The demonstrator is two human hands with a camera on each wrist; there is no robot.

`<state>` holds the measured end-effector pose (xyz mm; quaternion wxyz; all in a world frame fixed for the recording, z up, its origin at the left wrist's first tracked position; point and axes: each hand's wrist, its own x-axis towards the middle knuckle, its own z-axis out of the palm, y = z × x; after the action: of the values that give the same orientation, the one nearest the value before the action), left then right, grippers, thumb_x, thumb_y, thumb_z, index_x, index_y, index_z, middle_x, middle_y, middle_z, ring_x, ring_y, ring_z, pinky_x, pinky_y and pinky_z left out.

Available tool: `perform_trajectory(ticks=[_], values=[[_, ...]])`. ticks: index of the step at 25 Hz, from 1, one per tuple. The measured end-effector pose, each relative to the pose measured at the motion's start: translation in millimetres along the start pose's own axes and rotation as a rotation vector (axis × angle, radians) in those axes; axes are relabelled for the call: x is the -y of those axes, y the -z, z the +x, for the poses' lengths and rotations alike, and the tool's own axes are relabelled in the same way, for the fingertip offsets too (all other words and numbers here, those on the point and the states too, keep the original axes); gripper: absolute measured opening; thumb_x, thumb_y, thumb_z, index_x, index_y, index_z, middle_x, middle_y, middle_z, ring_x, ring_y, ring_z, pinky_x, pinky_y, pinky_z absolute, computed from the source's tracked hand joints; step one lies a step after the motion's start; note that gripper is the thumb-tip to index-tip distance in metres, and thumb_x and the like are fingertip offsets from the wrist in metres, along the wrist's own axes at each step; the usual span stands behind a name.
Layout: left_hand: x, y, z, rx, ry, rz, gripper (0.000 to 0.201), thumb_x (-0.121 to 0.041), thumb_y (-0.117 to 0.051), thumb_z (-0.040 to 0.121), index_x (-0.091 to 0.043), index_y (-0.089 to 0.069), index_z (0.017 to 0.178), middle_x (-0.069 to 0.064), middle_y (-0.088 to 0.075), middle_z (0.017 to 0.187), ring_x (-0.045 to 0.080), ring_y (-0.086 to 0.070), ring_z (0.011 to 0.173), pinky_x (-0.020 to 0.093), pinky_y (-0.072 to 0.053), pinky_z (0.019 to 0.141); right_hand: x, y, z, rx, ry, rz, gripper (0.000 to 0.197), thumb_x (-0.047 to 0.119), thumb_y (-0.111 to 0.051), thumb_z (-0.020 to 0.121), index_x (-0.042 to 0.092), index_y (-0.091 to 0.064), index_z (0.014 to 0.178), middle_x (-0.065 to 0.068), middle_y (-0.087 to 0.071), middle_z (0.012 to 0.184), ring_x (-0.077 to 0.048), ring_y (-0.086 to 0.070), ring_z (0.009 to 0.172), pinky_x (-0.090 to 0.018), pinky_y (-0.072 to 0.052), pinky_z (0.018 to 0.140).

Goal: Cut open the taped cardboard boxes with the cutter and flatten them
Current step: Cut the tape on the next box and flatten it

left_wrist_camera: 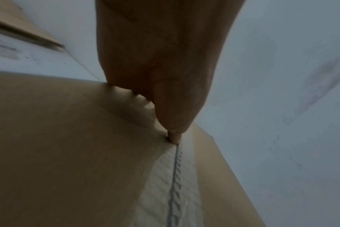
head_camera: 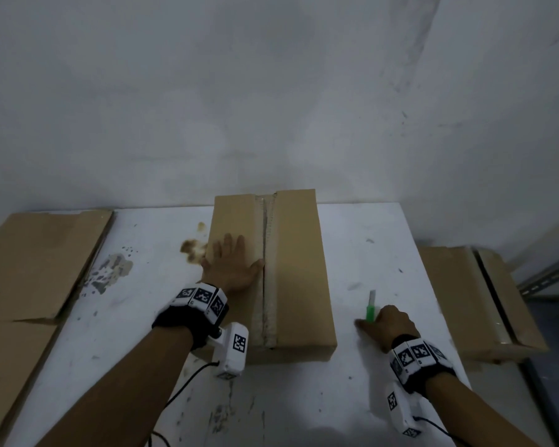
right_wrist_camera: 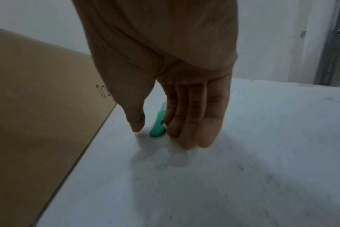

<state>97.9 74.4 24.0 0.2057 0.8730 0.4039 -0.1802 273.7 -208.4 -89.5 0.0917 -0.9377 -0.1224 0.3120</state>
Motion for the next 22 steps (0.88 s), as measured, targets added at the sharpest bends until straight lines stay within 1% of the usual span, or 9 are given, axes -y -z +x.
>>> perform_trajectory(ticks=[3,5,8,10,11,14,16,19,22], values=[[0,5,3,-0.046,-0.001,0.031,0.087,-0.068,-0.039,0.095,-0.021,-0.001,0.159,0.006,0.009,0.167,0.035,0.005,0.152,0.059,-0.013,0.120,7,7,3,0.020,0.020,0.008,0.045,0.050,-0.071,0.081,0.013,-0.060,0.103,-0.007,-0.067,0.097,-0.025,-0.069,0.085,-0.034,-0.058,0.077],[1,9,5,-0.066,-0.009,0.039,0.089,-0.069,-0.045,0.092,-0.022,-0.008,0.158,0.006,0.000,0.166,0.036,-0.004,0.151,0.058,-0.018,0.118,12,12,3,0.033,0.049,-0.014,0.042,0.047,-0.069,0.084,0.012,-0.057,0.103,-0.006,-0.066,0.100,-0.023,-0.067,0.086,-0.033,-0.057,0.078],[4,14,6,-0.056,-0.005,0.037,0.092,-0.071,-0.050,0.088,-0.023,-0.012,0.157,0.006,-0.008,0.164,0.037,-0.011,0.149,0.056,-0.023,0.117,22,21,-2,0.028,0.103,-0.082,0.043,0.052,-0.064,0.088,0.013,-0.057,0.102,-0.006,-0.064,0.101,-0.022,-0.063,0.084,-0.030,-0.053,0.073],[6,20,5,-0.028,-0.018,0.042,0.093,-0.070,-0.053,0.088,-0.023,-0.014,0.157,0.006,-0.010,0.163,0.038,-0.013,0.147,0.054,-0.024,0.117,33,33,-7,0.017,0.136,0.049,0.039,0.047,-0.062,0.090,0.007,-0.060,0.090,-0.012,-0.069,0.092,-0.028,-0.069,0.075,-0.036,-0.060,0.068],[6,24,5,-0.017,-0.027,0.050,0.092,-0.068,-0.055,0.088,-0.023,-0.015,0.157,0.007,-0.012,0.162,0.038,-0.014,0.146,0.053,-0.025,0.117,43,41,-11,-0.001,0.174,0.153,0.037,0.041,-0.061,0.091,0.005,-0.060,0.084,-0.014,-0.071,0.084,-0.030,-0.070,0.067,-0.039,-0.061,0.061],[8,40,9,0.003,-0.047,0.100,0.088,-0.063,-0.062,0.087,-0.024,-0.022,0.154,0.009,-0.020,0.156,0.036,-0.022,0.142,0.049,-0.030,0.111,88,72,-29,-0.080,0.327,0.450,0.027,0.027,-0.062,0.091,0.005,-0.053,0.077,-0.018,-0.070,0.073,-0.029,-0.068,0.051,-0.040,-0.058,0.047],[13,49,16,0.030,-0.064,0.126,0.090,-0.062,-0.067,0.084,-0.026,-0.024,0.153,0.009,-0.023,0.153,0.035,-0.025,0.140,0.049,-0.033,0.110,125,88,-40,-0.101,0.422,0.543,0.025,0.023,-0.064,0.088,0.010,-0.048,0.075,-0.020,-0.070,0.076,-0.032,-0.068,0.055,-0.038,-0.056,0.047],[23,65,30,0.106,-0.095,0.203,0.103,-0.061,-0.072,0.081,-0.028,-0.013,0.158,0.011,-0.023,0.153,0.036,-0.027,0.140,0.051,-0.036,0.111,185,96,-42,-0.114,0.506,0.468,0.019,0.022,-0.062,0.088,0.010,-0.050,0.078,-0.017,-0.070,0.081,-0.034,-0.070,0.065,-0.043,-0.060,0.056],[22,79,38,0.138,-0.136,0.284,0.103,-0.055,-0.078,0.078,-0.026,-0.020,0.158,0.011,-0.030,0.149,0.036,-0.036,0.137,0.047,-0.040,0.109,239,90,-34,-0.113,0.538,0.378,0.013,0.018,-0.056,0.093,0.006,-0.052,0.087,-0.017,-0.068,0.085,-0.034,-0.070,0.066,-0.046,-0.061,0.059]])
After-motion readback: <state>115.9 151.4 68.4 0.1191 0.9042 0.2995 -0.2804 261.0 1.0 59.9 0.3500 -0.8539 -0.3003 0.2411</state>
